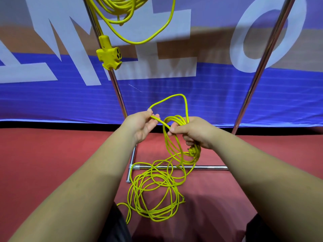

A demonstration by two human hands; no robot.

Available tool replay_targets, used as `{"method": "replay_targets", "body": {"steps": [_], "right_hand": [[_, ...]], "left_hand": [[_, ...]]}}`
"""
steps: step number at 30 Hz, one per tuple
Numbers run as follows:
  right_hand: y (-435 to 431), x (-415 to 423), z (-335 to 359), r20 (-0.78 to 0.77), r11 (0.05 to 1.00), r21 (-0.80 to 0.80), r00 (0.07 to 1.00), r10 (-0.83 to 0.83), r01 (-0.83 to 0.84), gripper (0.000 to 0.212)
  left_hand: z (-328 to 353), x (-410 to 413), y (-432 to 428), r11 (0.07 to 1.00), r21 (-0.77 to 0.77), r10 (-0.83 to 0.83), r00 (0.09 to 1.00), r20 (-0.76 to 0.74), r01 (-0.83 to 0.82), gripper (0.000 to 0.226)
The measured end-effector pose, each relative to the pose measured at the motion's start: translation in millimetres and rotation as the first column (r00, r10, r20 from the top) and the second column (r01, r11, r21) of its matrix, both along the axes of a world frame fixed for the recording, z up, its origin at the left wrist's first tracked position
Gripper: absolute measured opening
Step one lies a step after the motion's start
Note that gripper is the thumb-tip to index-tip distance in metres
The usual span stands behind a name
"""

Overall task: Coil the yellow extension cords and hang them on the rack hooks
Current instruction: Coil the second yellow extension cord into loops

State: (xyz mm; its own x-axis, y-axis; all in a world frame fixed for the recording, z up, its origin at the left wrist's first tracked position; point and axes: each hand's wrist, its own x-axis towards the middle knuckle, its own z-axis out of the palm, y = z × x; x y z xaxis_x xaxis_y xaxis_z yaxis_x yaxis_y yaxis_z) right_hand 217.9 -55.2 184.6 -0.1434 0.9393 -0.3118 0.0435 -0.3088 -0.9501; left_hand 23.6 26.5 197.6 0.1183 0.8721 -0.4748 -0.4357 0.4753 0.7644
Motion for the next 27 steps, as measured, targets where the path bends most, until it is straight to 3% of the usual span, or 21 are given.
{"method": "replay_targets", "body": {"steps": [3, 5, 7, 9, 11, 13, 16, 19, 21, 23, 25, 26, 27], "right_hand": [[6.3, -2.1, -2.3, 0.045, 0.998, 0.028, 0.997, -0.065, 0.064, 0.015], [10.4, -2.6, -2.8, 0.047, 0.988, 0.038, 0.988, -0.149, 0.147, 0.014], [13.9, -0.4, -2.2, -0.008, 0.967, 0.029, 0.968, -0.252, 0.252, 0.011], [16.7, 3.8, -0.5, -0.057, 0.946, 0.008, 0.944, -0.324, 0.325, 0.012], [18.3, 6.9, 1.1, -0.087, 0.937, -0.002, 0.933, -0.349, 0.350, 0.015], [19.2, 8.1, 4.7, -0.112, 0.924, 0.006, 0.918, -0.381, 0.384, 0.013], [18.5, 11.4, 10.2, -0.087, 0.886, 0.045, 0.885, -0.458, 0.462, 0.011], [19.0, 15.1, 8.9, -0.051, 0.856, 0.060, 0.858, -0.512, 0.514, 0.012], [22.0, 20.8, 6.8, 0.012, 0.821, 0.049, 0.822, -0.570, 0.569, 0.016], [23.9, 29.1, 8.0, 0.187, 0.817, 0.038, 0.799, -0.571, 0.575, 0.024], [22.9, 36.0, 8.7, 0.395, 0.852, 0.007, 0.781, -0.484, 0.524, 0.025], [21.8, 37.8, 7.8, 0.463, 0.863, -0.034, 0.773, -0.434, 0.505, 0.023], [20.2, 39.7, 5.1, 0.512, 0.863, -0.088, 0.766, -0.389, 0.497, 0.022]], "left_hand": [[-1.4, 0.2, 2.0, 0.999, 0.046, -0.020, 0.998, -0.066, 0.023, 0.027], [-5.3, -0.3, 0.9, 0.994, 0.033, -0.088, 0.948, -0.307, 0.103, 0.027], [-13.6, 0.2, -5.5, 0.965, -0.022, -0.230, 0.796, -0.560, 0.263, 0.024], [-25.2, 3.7, -15.7, 0.823, -0.049, -0.417, 0.542, -0.730, 0.566, 0.023], [-40.9, 11.2, -25.4, 0.577, -0.071, -0.545, 0.318, -0.776, 0.814, 0.036], [-53.6, 19.2, -33.8, 0.410, -0.087, -0.589, 0.190, -0.786, 0.908, 0.039], [-65.7, 27.6, -40.0, 0.305, -0.117, -0.539, 0.070, -0.840, 0.945, 0.024], [-65.2, 28.8, -40.6, 0.319, -0.155, -0.483, 0.019, -0.875, 0.935, 0.026], [-61.0, 30.6, -39.9, 0.379, -0.170, -0.533, 0.065, -0.844, 0.910, 0.024], [-53.8, 33.7, -37.5, 0.526, -0.187, -0.556, 0.169, -0.814, 0.830, 0.025], [-44.0, 33.0, -31.4, 0.717, -0.169, -0.459, 0.276, -0.844, 0.677, 0.018], [-38.2, 29.0, -27.1, 0.788, -0.139, -0.358, 0.263, -0.896, 0.600, 0.008], [-36.4, 22.9, -20.8, 0.829, -0.082, -0.221, 0.190, -0.957, 0.553, 0.008]]}}
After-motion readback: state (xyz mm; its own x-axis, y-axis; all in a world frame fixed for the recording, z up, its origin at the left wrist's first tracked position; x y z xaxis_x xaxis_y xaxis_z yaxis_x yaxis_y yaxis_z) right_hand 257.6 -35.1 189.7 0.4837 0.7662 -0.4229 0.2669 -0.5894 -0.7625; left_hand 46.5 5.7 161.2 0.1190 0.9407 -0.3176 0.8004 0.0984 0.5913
